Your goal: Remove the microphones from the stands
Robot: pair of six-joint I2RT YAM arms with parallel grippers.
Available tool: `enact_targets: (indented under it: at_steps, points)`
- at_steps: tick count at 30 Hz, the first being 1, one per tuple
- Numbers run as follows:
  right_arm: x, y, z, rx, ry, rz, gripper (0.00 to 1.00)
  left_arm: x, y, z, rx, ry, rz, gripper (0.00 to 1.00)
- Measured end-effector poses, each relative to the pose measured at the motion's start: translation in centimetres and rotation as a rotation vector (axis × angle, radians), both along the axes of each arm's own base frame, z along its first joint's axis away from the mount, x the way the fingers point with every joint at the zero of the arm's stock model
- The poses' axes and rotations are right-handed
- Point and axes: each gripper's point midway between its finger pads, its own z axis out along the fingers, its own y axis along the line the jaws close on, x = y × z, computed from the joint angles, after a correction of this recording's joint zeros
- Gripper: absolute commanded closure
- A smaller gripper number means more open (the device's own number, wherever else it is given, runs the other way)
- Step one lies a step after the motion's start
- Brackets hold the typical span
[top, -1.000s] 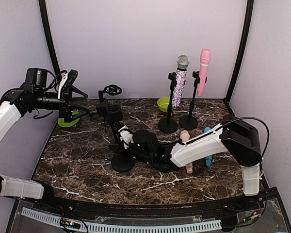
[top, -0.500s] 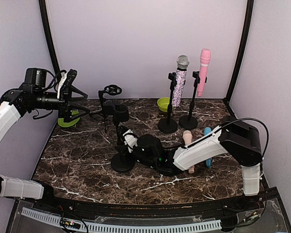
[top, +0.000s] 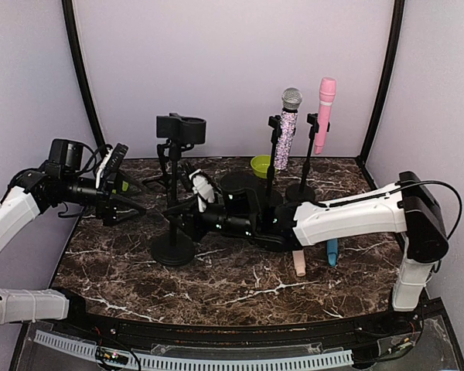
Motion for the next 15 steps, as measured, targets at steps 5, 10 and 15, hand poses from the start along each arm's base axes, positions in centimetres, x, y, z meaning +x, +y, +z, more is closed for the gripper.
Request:
enact_targets:
  at_steps: [5,10,15]
  points:
    - [-1.6,0.7,4.6,0.110,0.050,0.089,1.00,-1.9,-1.1,-2.6,0.002,0.090,-0.044,0.11]
    - [-2.3,1.2,4.7,0.093,0.091,0.139,1.00,-1.8,-1.5,-2.2,-0.029,0.111,-0.049,0.21]
    - [-2.4,2.4,5.9,0.107,0.102,0.165,1.00,-1.9,-2.0,-2.5,-0.067,0.172,-0.082,0.30]
